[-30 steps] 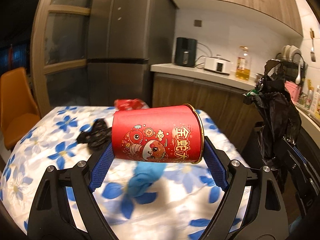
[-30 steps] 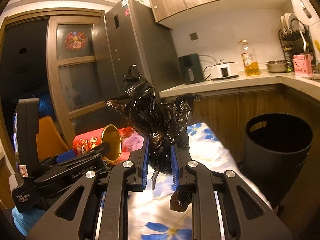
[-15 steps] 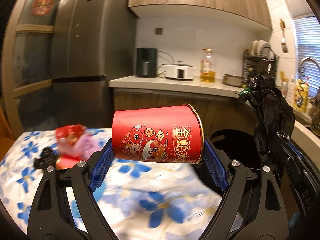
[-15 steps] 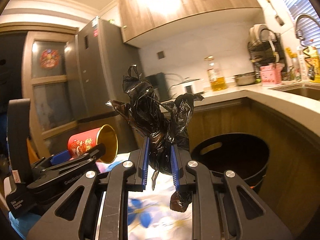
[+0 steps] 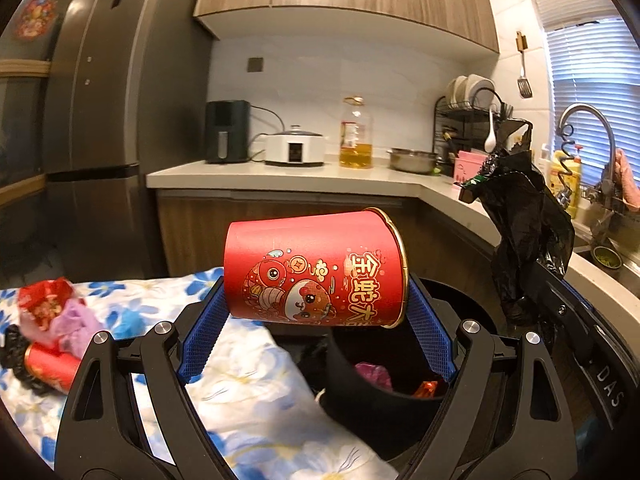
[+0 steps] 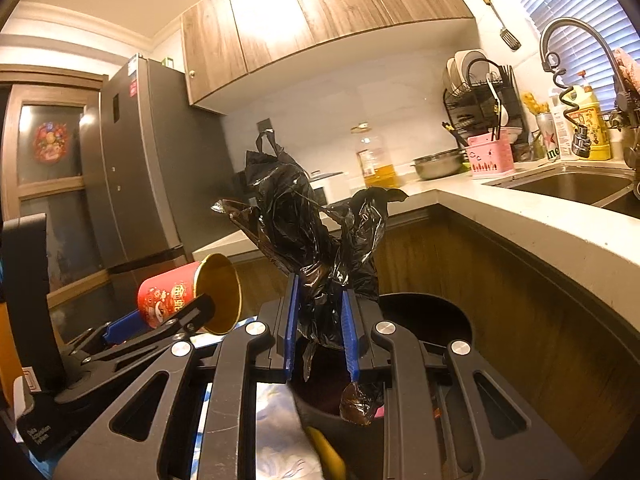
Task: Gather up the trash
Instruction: 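Carry the cup and black bag over the bin and open both tools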
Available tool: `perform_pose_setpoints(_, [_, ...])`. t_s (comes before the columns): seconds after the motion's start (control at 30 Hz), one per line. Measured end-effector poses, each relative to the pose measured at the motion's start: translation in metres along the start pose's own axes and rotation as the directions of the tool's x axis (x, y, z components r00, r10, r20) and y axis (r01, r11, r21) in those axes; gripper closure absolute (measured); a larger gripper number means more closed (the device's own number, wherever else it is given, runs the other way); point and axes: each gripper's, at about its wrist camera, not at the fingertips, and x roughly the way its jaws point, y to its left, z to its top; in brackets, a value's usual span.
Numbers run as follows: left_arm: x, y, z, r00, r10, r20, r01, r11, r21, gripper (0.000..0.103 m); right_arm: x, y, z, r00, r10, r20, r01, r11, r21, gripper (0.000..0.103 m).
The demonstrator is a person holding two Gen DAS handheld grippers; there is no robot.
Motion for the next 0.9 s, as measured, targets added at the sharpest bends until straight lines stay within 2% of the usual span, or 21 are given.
perform_pose_setpoints(0.23, [0.035,-0.016,-0.004,0.998,-0.052,-0.024,0.052,0.999,0.009,0.019,0.017,-0.018,-0.002,0.999,-0.027,-0.022,0.027,1.000,0.011,0.082])
perform_pose_setpoints(0.63, [0.071,-0.026,-0.013,0.991,-0.126,-0.050,0.126,0.992,0.000,0.019,0.042,-0.036,-0.006,0.997,-0.045,-0.065,0.046,0.999,0.011,0.081])
perform_pose_setpoints(0.73, [0.075,-0.028,-0.015,0.988,-0.144,-0.056,0.145,0.990,0.000,0.019,0.045,-0.040,-0.007,0.997,-0.043,-0.070,0.045,0.999,0.016,0.079])
perform_pose_setpoints(0.9, [0.083,-0.027,-0.020,0.982,-0.175,-0.068,0.175,0.984,-0.010,0.019,0.050,-0.046,-0.010,0.995,-0.061,-0.080,0.063,0.998,0.029,0.069])
